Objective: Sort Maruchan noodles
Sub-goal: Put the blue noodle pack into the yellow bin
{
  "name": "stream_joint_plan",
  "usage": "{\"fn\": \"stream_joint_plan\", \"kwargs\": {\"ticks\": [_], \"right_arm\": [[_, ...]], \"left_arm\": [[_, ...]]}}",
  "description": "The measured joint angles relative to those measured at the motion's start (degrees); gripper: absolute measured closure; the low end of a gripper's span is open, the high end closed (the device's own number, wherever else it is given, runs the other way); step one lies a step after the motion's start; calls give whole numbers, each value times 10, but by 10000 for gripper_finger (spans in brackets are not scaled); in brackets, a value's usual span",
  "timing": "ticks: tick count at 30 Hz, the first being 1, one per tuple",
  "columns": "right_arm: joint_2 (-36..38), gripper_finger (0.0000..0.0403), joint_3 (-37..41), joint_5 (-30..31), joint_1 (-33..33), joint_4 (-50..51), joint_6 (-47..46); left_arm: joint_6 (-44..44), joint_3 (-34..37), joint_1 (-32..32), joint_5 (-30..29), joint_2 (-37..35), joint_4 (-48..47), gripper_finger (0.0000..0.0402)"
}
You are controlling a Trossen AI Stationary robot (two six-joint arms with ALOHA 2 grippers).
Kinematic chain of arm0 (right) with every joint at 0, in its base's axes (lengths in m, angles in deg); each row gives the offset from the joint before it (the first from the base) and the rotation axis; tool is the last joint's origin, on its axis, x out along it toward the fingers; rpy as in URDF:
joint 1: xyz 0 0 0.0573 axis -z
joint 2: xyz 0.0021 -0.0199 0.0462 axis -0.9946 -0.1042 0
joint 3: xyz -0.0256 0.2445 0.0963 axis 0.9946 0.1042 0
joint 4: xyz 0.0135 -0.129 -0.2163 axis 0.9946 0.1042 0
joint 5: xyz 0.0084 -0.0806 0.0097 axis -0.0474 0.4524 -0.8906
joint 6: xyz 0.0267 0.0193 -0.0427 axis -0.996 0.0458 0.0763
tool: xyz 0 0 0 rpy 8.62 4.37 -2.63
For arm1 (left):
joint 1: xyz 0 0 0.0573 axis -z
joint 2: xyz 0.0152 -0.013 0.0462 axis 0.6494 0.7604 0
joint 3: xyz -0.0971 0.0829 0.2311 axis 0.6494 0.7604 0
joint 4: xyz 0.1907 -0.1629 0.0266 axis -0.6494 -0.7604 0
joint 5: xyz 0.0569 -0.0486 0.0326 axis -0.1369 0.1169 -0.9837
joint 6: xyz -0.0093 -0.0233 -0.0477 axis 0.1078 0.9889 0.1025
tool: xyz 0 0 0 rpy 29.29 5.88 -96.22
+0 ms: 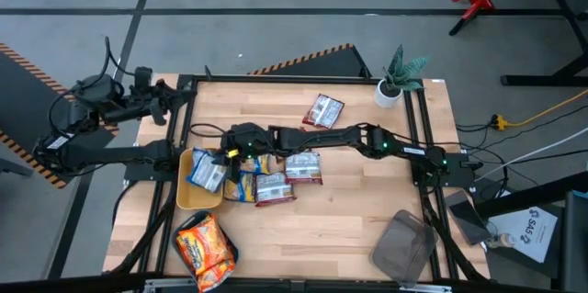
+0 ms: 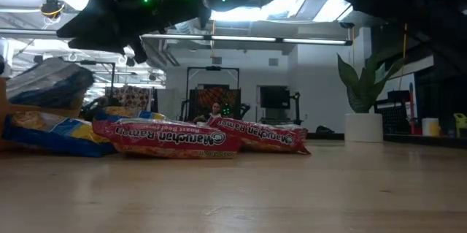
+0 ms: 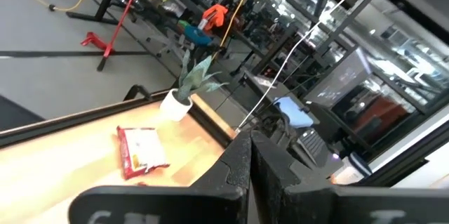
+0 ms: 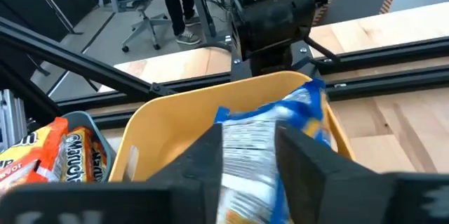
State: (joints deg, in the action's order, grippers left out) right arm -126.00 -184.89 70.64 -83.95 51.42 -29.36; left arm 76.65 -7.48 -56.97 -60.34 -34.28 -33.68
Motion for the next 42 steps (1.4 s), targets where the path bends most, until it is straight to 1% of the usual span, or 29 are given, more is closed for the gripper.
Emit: {"fn": "stream_joint_plan", "kwargs": {"ticks": [5,9,10,13,15,17,19,21,23,25,27,29,32,34,36,37,38,40,41,42], "right_arm": [[-4,248,0,-2,0,5,-3],[6,236,0,7,2,38,8],[11,236,-7,14,3,69,23],[50,239,-10,67,14,179,74],[75,240,-16,98,27,268,88],[93,240,-16,107,40,360,86],[107,240,-14,110,54,440,79],[123,241,-14,114,67,501,81],[137,241,-15,116,83,547,87],[139,241,-15,90,102,584,89],[135,237,-14,27,128,602,90],[133,225,-10,-42,150,600,90],[132,197,9,-105,169,590,95],[132,178,24,-111,178,589,116],[132,165,38,-77,189,590,135],[132,162,43,-57,199,589,142],[131,160,46,-49,212,586,145],[131,158,52,-64,238,561,137],[131,158,56,-75,251,549,129],[131,158,58,-83,264,546,122]], "left_arm": [[0,0,0,0,0,-8,401],[3,0,0,0,0,-24,401],[12,0,0,0,0,-29,401],[37,0,0,0,0,-54,401],[40,0,0,-2,5,-73,401],[40,0,0,-5,19,-98,401],[40,5,0,-23,42,-117,401],[40,16,0,-44,68,-124,401],[32,28,0,-49,99,-114,401],[11,39,0,-33,132,-89,401],[-25,50,0,-6,164,-64,393],[-57,54,0,11,197,-40,377],[-109,54,-4,1,228,-35,348],[-133,54,-22,-4,243,-36,326],[-145,54,-48,11,243,-37,307],[-147,54,-61,26,242,-34,299],[-147,54,-73,51,241,-30,293],[-144,54,-91,112,244,-28,285],[-141,54,-99,131,245,-26,284],[-140,54,-105,137,246,-21,283]]}}
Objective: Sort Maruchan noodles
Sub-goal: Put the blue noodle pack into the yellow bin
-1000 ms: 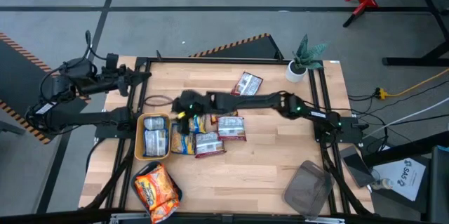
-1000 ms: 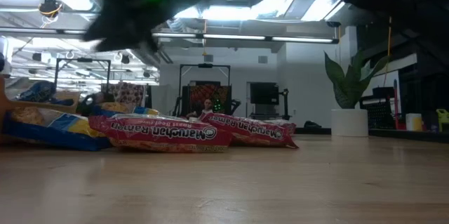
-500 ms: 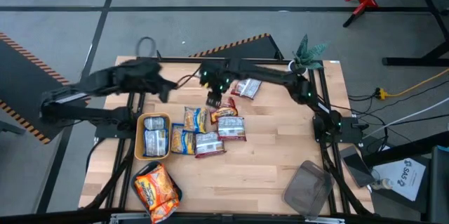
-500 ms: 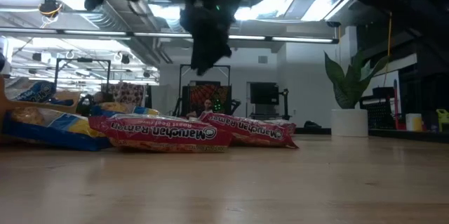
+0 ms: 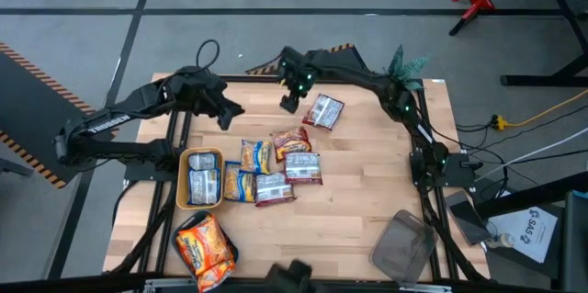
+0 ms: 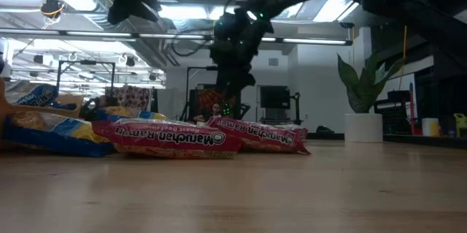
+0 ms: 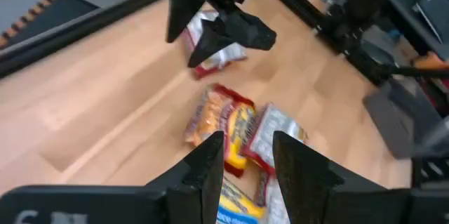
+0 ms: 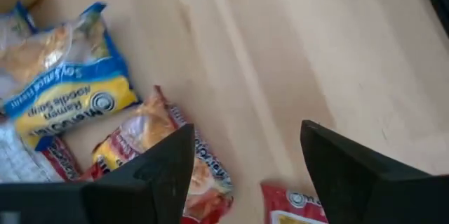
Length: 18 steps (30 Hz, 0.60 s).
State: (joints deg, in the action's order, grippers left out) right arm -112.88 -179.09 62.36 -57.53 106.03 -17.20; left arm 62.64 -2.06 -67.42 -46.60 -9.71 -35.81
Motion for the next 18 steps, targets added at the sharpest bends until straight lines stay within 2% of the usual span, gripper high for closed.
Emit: {"fn": "stream_joint_plan", "kwargs": {"ticks": [1,3,5,7,10,13,15,18], "right_arm": [[0,158,1,-7,11,0,-5],[0,158,1,-10,31,1,-6],[0,158,0,-19,43,13,-6],[0,158,0,-71,52,32,-4],[0,158,0,-195,52,51,-4],[9,158,0,-286,52,131,26],[23,158,0,-301,52,213,71],[65,158,45,-272,39,211,85]], "left_arm": [[1,0,-4,-7,1,2,282],[27,0,-14,-57,1,29,283],[61,0,-27,-103,1,106,284],[50,0,-46,-105,0,189,284],[36,-1,-91,-62,6,229,284],[53,-1,-159,12,38,150,284],[52,1,-200,75,71,112,284],[47,-2,-218,152,131,129,284]]}}
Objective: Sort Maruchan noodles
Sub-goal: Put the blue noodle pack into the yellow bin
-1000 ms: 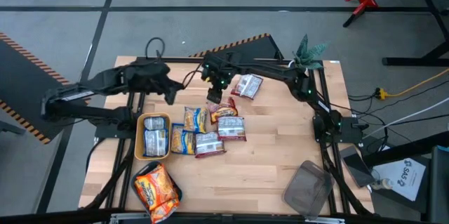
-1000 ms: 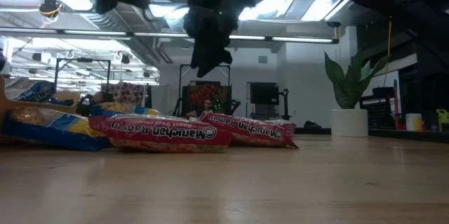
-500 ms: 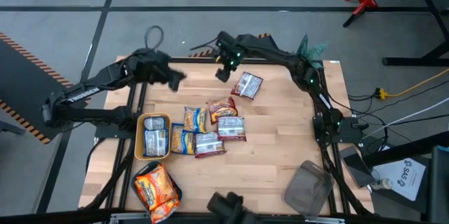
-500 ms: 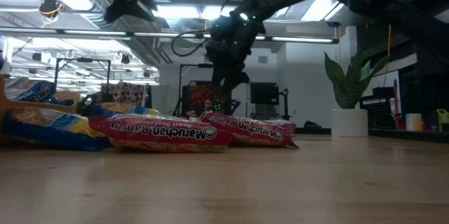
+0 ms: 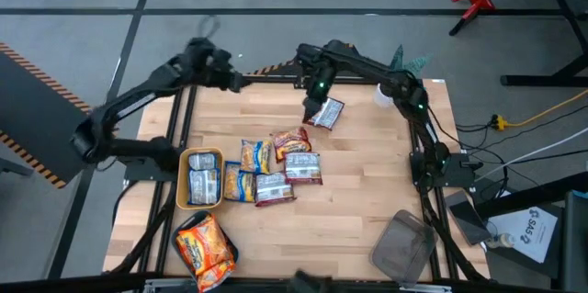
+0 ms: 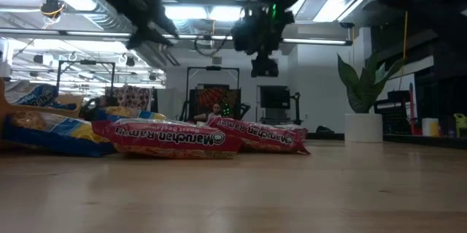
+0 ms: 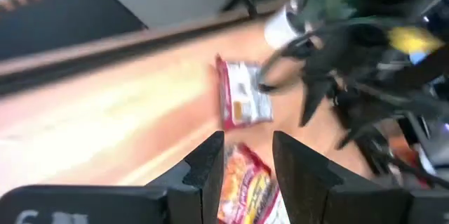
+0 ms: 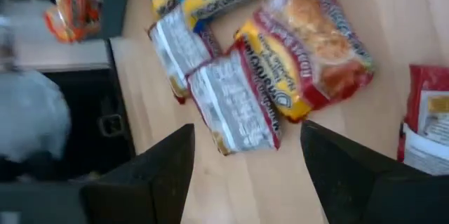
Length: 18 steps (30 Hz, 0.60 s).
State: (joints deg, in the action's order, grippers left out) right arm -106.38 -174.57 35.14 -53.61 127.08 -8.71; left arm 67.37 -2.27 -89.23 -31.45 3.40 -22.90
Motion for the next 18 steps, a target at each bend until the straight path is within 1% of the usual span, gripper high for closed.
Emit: {"fn": "stream_joint_plan", "kwargs": {"ticks": [2,4,7,9,12,14,16,18], "right_arm": [[37,158,37,17,-23,-37,4],[70,158,77,47,-56,-77,11],[99,158,141,142,-115,-147,37],[114,158,175,187,-150,-192,40],[138,158,214,175,-179,-250,-6],[154,158,237,167,-183,-280,-44],[174,158,258,178,-187,-294,-76],[199,158,282,212,-197,-312,-89]], "left_arm": [[-13,2,7,20,49,-1,284],[-31,4,13,40,85,-12,285],[-64,1,31,68,134,-21,285],[-82,2,50,66,164,-38,285],[-117,2,77,40,195,-64,285],[-154,2,97,20,212,-93,285],[-186,2,122,20,224,-111,285],[-220,2,147,14,231,-135,288]]}}
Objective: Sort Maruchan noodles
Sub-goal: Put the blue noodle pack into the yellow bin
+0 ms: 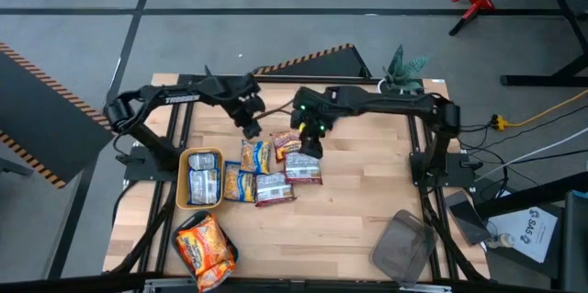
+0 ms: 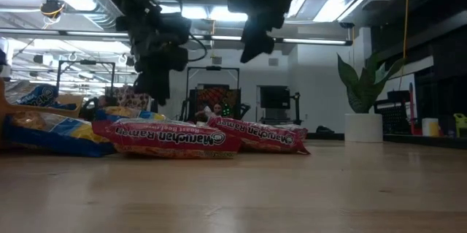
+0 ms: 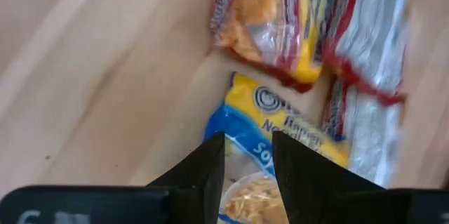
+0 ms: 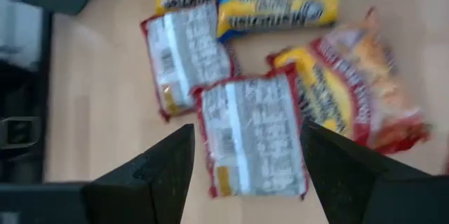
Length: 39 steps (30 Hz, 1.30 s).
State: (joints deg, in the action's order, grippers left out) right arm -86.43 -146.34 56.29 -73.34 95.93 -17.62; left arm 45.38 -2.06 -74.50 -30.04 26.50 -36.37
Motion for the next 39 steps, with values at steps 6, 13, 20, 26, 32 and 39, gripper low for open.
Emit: {"fn": "stream_joint_plan", "kwargs": {"ticks": [6,13,20,26,32,39], "right_arm": [[30,158,74,135,-69,-155,13],[10,158,86,244,-135,-281,11],[0,158,86,275,-153,-294,-4],[-4,158,86,274,-152,-295,-18],[-9,158,86,286,-152,-310,20],[-66,158,85,265,-152,-372,148]], "left_arm": [[-20,0,53,-35,22,2,318],[-8,0,64,-85,37,-16,356],[-21,0,64,-24,59,-16,396],[-48,0,51,15,101,-12,400],[-53,-2,37,38,143,7,401],[-35,-1,15,54,169,12,401]]}}
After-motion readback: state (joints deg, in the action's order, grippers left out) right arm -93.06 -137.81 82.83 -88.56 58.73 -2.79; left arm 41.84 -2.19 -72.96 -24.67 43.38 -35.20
